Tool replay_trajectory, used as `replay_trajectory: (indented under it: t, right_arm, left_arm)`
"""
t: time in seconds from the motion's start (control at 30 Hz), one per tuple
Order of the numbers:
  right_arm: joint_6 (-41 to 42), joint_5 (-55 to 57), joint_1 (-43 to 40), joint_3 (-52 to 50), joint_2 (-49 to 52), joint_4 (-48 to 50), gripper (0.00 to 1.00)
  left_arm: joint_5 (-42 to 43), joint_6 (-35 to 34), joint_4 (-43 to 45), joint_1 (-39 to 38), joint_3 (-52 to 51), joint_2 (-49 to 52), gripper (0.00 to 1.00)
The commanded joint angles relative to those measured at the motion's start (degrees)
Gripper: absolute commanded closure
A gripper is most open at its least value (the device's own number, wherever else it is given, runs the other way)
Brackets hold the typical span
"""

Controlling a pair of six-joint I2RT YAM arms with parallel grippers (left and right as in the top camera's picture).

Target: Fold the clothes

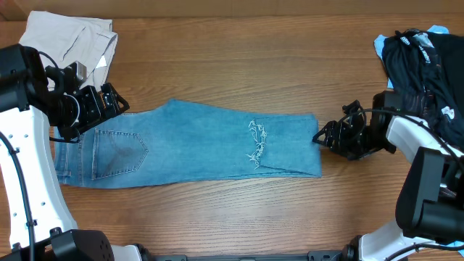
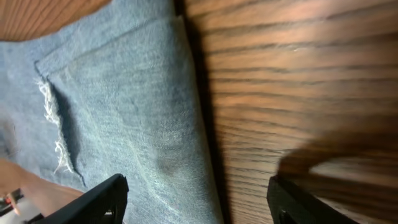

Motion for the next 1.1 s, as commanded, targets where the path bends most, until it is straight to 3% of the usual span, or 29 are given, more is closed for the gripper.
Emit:
replay_trajectory:
  t: [0.0,0.17,0.27,0.47,0.57,0.73,1.07]
  right_arm:
    - [-0.9,-3.9,-0.2,-3.1,0.4,1.6,0.23]
    - [-0.7,-7.1,-0.2,-6.4,0.4,4.5,0.27]
    - [-0.7,-8.9,-0.2,-7.9,0.4,6.2,0.36]
    - [1.7,-8.8,-0.2,-8.6,0.4,7.3,0.83]
    - [2.8,-8.8,-0.2,-8.4,0.4,8.4,0.96]
    - [4.4,-7.9,-0.5,-6.1,0.2,8.0,0.96]
    - [10.3,11.4,-0.4,-1.3,-9.6,3.4,0.96]
  left_arm:
    - [-0.2,0.9,-0.2,-0.4,0.0,0.4,0.0]
    - [-0.2,0.9,-0.1,-0.4,0.0,0.4,0.0]
    - [-0.2,0.9,-0.2,-0.4,0.0,0.4,0.0]
    - [-0.2,0.9,-0.2,-0.4,0.0,0.4,0.0]
    - [-0.2,0.9,-0.2,-0.4,0.0,0.4,0.0]
    - [-0.2,0.9,-0.2,-0.4,0.0,0.4,0.0]
    - [-0.6,0.9,0.1,-0.4,0.0,0.4,0.0]
